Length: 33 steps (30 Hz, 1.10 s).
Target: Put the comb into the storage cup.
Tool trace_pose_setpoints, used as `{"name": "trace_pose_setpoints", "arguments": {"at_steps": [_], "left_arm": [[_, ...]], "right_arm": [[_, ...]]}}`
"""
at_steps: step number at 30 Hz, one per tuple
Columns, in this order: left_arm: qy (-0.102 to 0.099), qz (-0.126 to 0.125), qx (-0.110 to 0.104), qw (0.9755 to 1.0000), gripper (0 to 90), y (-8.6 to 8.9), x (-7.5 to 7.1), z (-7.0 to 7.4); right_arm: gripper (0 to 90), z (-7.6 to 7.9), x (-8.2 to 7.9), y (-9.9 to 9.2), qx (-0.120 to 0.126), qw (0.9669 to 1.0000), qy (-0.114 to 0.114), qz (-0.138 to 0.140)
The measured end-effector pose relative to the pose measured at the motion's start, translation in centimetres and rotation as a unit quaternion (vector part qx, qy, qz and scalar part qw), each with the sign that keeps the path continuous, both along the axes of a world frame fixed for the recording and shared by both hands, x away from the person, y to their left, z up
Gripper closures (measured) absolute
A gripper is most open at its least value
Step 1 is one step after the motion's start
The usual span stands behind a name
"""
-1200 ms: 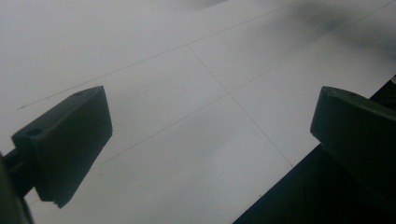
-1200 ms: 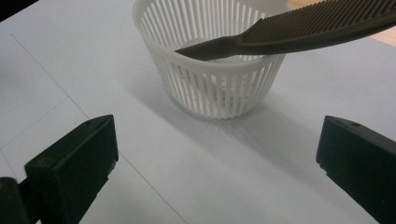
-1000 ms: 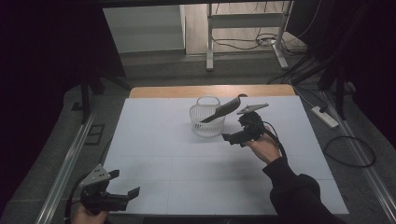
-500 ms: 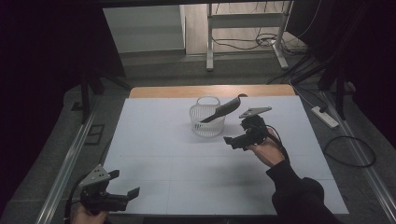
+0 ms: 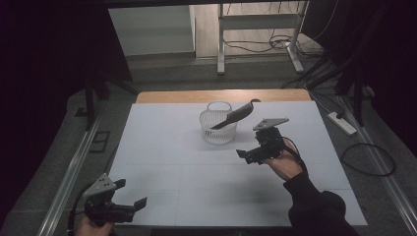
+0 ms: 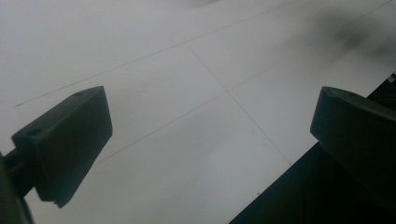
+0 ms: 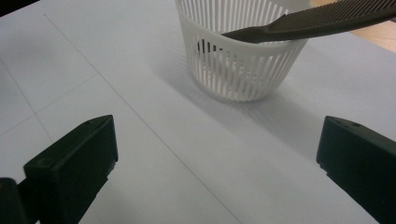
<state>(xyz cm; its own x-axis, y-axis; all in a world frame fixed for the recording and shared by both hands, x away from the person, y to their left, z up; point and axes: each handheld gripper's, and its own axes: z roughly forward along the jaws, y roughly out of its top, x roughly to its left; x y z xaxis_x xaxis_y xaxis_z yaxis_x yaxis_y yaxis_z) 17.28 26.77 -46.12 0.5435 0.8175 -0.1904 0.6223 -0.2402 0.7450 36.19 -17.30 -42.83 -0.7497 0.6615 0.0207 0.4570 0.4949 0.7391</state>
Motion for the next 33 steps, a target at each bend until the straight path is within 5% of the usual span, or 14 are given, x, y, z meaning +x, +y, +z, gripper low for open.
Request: {"name": "trace_pose_setpoints", "arguments": {"at_steps": [33], "left_arm": [[0.002,0.005,-0.003,1.0,0.0,0.1,0.0,0.0]], "right_arm": [[0.0,-0.8,-3.2,-2.1,0.005,0.9995,0.022,0.024]]}}
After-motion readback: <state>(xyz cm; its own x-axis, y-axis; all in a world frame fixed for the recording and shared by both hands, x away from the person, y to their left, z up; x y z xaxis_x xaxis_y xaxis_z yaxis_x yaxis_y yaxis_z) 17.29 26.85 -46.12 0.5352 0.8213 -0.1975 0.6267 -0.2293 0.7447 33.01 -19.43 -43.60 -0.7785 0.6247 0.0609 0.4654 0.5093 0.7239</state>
